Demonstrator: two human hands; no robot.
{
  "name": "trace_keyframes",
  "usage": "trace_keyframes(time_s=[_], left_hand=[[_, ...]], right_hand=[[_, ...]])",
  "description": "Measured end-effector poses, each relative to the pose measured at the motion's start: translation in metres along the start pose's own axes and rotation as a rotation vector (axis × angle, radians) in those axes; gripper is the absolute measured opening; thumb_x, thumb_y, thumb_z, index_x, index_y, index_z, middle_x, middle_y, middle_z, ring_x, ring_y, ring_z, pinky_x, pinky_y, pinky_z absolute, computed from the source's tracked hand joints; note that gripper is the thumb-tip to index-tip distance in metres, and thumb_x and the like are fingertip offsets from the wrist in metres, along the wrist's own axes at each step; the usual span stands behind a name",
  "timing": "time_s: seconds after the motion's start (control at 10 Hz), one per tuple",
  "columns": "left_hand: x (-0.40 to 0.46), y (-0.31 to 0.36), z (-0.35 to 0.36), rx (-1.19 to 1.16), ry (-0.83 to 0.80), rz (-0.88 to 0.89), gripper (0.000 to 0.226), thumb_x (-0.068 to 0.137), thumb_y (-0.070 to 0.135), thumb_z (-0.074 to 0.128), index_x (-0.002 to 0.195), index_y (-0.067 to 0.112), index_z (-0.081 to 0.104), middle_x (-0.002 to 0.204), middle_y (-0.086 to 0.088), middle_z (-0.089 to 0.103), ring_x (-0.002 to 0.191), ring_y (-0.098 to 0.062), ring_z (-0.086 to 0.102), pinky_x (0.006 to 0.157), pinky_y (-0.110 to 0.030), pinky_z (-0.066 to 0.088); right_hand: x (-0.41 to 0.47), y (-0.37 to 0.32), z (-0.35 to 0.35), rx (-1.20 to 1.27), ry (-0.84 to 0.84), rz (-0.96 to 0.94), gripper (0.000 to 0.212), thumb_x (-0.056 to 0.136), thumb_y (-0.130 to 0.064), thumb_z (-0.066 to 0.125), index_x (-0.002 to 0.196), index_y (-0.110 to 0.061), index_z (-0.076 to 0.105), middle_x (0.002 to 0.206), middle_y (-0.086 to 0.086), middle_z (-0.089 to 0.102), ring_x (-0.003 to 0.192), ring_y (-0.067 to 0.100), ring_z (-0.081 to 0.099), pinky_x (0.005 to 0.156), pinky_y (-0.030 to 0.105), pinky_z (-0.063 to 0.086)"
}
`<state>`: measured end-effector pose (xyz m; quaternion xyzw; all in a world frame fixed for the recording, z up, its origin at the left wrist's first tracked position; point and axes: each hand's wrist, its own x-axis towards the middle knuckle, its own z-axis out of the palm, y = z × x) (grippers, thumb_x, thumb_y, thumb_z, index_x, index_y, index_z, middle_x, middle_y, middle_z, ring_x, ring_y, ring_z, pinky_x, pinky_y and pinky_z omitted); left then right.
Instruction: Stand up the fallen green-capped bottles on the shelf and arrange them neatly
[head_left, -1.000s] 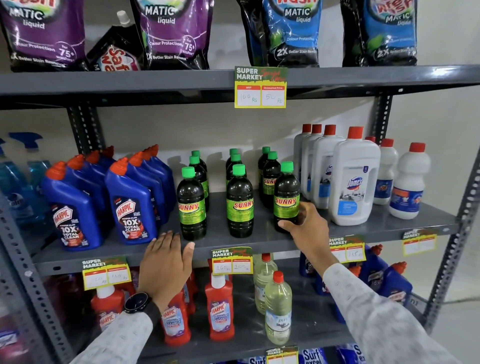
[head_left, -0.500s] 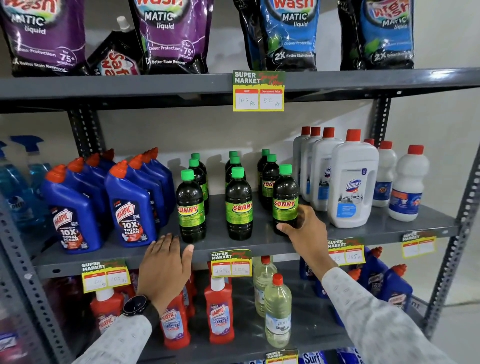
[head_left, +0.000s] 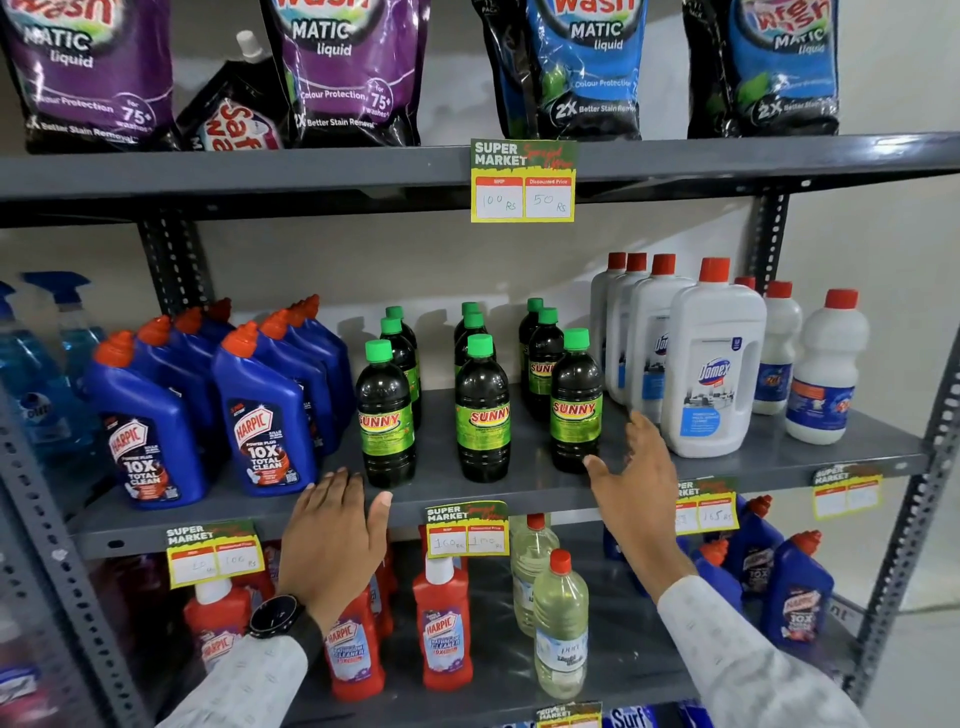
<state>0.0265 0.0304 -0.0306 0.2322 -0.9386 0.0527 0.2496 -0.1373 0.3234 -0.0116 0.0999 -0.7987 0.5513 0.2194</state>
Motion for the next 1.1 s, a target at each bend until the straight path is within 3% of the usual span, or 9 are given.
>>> trace_keyframes(time_s=[0.1, 0.3, 0.4, 0.8, 1.0, 1.1], left_hand=[[-0.001, 0.001, 0.001, -0.001, 0.001, 0.003, 0.073, 0.102, 0.055, 0.021, 0.129, 0.003, 0.063, 0.136, -0.019, 0.064, 0.128, -0.032, 0.059, 0.113, -0.045, 0.042], [0.006, 0.003, 0.000, -0.014, 0.004, 0.007, 0.072, 0.102, 0.054, 0.021, 0.129, 0.002, 0.063, 0.136, -0.020, 0.064, 0.128, -0.032, 0.058, 0.113, -0.046, 0.042], [0.004, 0.000, 0.000, -0.014, 0.001, 0.003, 0.073, 0.102, 0.055, 0.020, 0.131, 0.003, 0.062, 0.137, -0.019, 0.063, 0.128, -0.032, 0.058, 0.113, -0.046, 0.042], [0.000, -0.001, 0.002, -0.018, 0.033, 0.013, 0.072, 0.102, 0.055, 0.020, 0.129, 0.003, 0.063, 0.136, -0.019, 0.064, 0.127, -0.032, 0.059, 0.113, -0.046, 0.042], [-0.001, -0.001, 0.001, -0.044, 0.017, 0.010, 0.075, 0.101, 0.056, 0.018, 0.130, 0.003, 0.062, 0.136, -0.020, 0.063, 0.127, -0.032, 0.059, 0.113, -0.046, 0.042], [-0.001, -0.001, 0.001, -0.128, 0.012, -0.023, 0.082, 0.100, 0.062, 0.013, 0.140, 0.004, 0.054, 0.144, -0.018, 0.057, 0.135, -0.029, 0.053, 0.116, -0.043, 0.038]], right_hand=[[-0.004, 0.007, -0.004, -0.004, 0.026, -0.004, 0.084, 0.087, -0.007, 0.078, 0.159, -0.019, 0.036, 0.158, 0.004, 0.049, 0.142, 0.024, 0.051, 0.115, 0.043, 0.046], [0.011, -0.008, 0.000, -0.040, -0.111, -0.018, 0.093, 0.077, -0.033, 0.091, 0.155, -0.022, 0.042, 0.152, 0.000, 0.057, 0.138, 0.022, 0.055, 0.112, 0.047, 0.048], [0.015, -0.019, 0.006, -0.058, -0.153, -0.019, 0.085, 0.073, -0.039, 0.093, 0.145, -0.023, 0.050, 0.135, -0.002, 0.068, 0.126, 0.020, 0.063, 0.106, 0.043, 0.051], [0.012, -0.015, 0.008, -0.083, -0.112, -0.003, 0.068, 0.080, -0.031, 0.089, 0.139, -0.020, 0.056, 0.125, -0.001, 0.072, 0.119, 0.021, 0.065, 0.099, 0.038, 0.051], [0.009, -0.015, 0.006, -0.099, -0.135, -0.003, 0.074, 0.080, -0.035, 0.089, 0.143, -0.022, 0.053, 0.131, -0.002, 0.070, 0.124, 0.022, 0.064, 0.104, 0.041, 0.052], [0.010, -0.020, 0.000, -0.088, -0.113, -0.024, 0.088, 0.080, -0.041, 0.088, 0.154, -0.021, 0.044, 0.147, 0.000, 0.062, 0.137, 0.023, 0.056, 0.110, 0.043, 0.048]])
